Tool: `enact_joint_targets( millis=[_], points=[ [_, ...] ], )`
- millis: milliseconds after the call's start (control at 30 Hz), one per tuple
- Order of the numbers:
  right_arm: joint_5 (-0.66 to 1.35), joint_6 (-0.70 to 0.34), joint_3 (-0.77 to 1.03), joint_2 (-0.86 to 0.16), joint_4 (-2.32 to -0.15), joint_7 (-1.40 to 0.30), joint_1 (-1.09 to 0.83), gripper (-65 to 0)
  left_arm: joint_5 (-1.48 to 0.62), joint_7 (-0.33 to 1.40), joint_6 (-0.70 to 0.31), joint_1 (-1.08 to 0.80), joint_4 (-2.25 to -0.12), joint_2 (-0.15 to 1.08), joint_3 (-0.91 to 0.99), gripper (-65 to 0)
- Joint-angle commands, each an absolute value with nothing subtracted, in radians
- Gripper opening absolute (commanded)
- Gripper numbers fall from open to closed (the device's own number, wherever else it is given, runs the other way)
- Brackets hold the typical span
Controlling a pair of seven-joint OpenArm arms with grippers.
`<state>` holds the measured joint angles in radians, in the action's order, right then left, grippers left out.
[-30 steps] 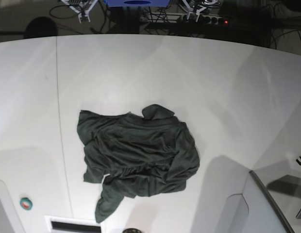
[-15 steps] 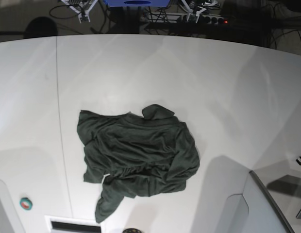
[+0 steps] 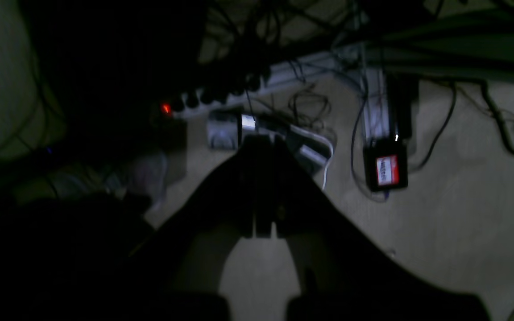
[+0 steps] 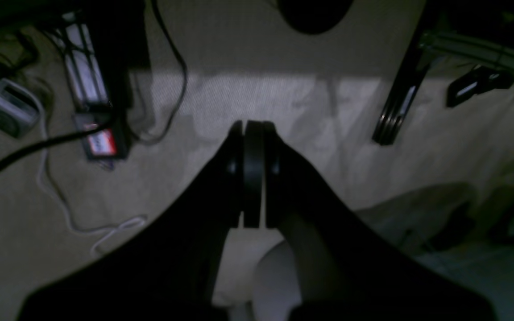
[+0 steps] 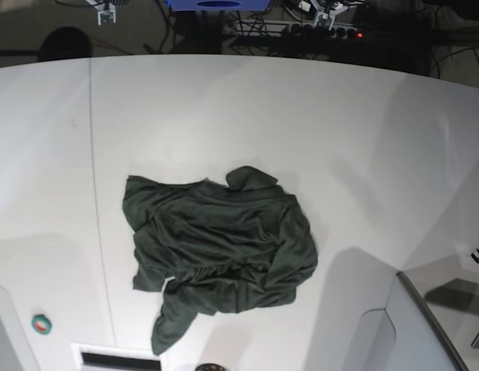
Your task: Layout the t-shirt on the table in an organized manner, then fold the t-shirt properly
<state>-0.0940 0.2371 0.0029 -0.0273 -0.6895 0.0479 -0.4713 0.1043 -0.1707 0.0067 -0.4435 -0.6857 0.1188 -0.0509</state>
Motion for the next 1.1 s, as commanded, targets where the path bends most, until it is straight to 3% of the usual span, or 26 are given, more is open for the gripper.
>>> enact_joint_targets(
  millis=[0, 100, 300, 567, 700, 867, 1067],
  points=[
    [-0.093, 0.246, 0.005, -0.035, -0.783, 0.025, -0.509, -64.7, 0.107, -0.186, 0.005, -0.473, -0.733, 0.124, -0.05, -65.0],
    [-0.093, 0.251, 0.005, -0.038, -1.05, -0.119, -0.607, -64.8, 0.105, -0.189, 0.005, -0.547, -0.86, 0.166, -0.059, -65.0],
    [-0.094, 0.252, 0.008, -0.039, -1.337, -0.263, -0.711, -64.8, 0.105, -0.191, 0.005, -0.687, -1.096, 0.232, -0.059, -65.0],
    [-0.094, 0.232, 0.071, -0.031, -1.641, -0.277, -0.773, -64.8, 0.105, -0.191, 0.005, -0.792, -1.33, 0.26, -0.048, -65.0],
    [-0.084, 0.097, 0.07, -0.018, -1.807, -0.277, -0.746, -64.8, 0.104, -0.189, 0.005, -0.835, -1.509, 0.266, -0.005, -65.0],
    [0.14, -0.157, 0.073, 0.033, -1.879, -0.41, -0.582, -64.2, 0.104, -0.173, 0.005, -0.768, -1.633, 0.262, 0.027, -65.0],
    [0.469, -0.234, 0.07, 0.035, -1.874, -0.69, -0.351, -63.0, -0.028, 0.068, 0.005, -0.584, -1.641, 0.219, 0.03, -65.0]
  ],
)
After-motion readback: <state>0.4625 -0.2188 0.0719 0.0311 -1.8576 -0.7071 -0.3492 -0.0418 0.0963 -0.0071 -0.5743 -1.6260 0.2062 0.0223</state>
